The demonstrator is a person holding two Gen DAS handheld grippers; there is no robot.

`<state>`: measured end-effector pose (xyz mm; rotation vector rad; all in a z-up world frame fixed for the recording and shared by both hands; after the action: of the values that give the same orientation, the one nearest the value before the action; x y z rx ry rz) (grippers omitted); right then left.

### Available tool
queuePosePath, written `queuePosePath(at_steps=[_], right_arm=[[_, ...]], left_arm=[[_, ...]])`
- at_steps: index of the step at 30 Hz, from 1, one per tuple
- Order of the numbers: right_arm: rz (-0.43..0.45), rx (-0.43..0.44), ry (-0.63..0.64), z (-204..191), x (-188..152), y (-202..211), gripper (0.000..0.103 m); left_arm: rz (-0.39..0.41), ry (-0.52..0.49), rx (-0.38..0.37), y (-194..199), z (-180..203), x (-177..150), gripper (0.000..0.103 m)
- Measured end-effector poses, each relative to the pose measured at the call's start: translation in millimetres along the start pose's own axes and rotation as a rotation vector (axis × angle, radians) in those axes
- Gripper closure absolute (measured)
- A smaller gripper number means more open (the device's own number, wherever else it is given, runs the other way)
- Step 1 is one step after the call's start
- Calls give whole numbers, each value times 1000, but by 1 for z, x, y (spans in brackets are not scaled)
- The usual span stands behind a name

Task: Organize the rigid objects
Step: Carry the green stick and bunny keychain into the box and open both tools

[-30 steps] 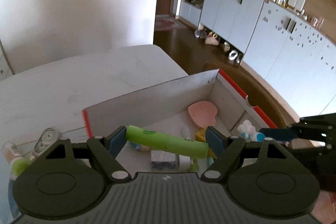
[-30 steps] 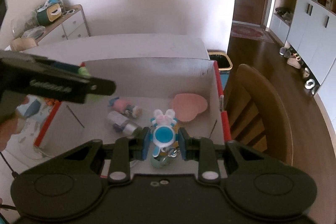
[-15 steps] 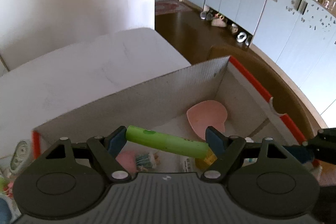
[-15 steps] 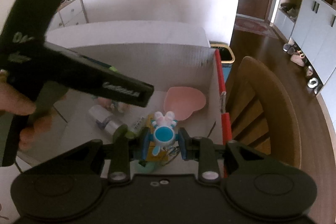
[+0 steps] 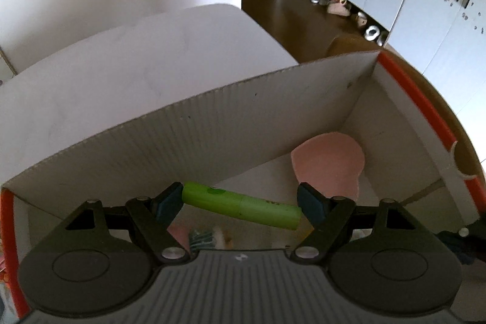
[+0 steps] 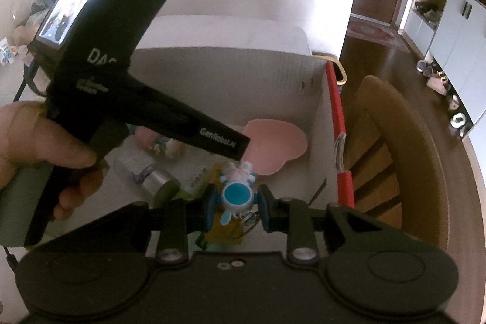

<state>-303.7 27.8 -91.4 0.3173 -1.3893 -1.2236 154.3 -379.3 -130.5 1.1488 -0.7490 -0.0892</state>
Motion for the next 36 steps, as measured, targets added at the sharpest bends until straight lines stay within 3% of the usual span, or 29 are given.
queuePosePath(at_steps=[11, 20, 23, 28, 36], right_arm=[[-4, 30, -34, 0, 3, 3, 75], [1, 48, -49, 1, 1, 13, 68], [7, 51, -49, 0, 0, 16, 63], [32, 34, -38, -2, -1, 24, 43], [52, 28, -59, 1, -4, 36, 39]], left_arm=[[-55, 29, 21, -12, -3, -4, 21], [-69, 20, 30, -11, -3, -9, 21], [-65, 30, 22, -6, -5, -10, 21], [-37, 43, 3, 6, -4, -7, 21], [15, 74, -40, 42, -15, -11, 21]])
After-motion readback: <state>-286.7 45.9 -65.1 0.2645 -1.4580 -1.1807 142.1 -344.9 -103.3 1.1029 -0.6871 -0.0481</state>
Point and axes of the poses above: each gripper's, at about its wrist camera, not at the fingertips, and y roughly against the way its jaws point, z to its right, x to its top, the point moved 3 cm from there along -y, roughly the way its jaws point, and after that the axes turned 13 degrees about y, right-handed, at the moved point
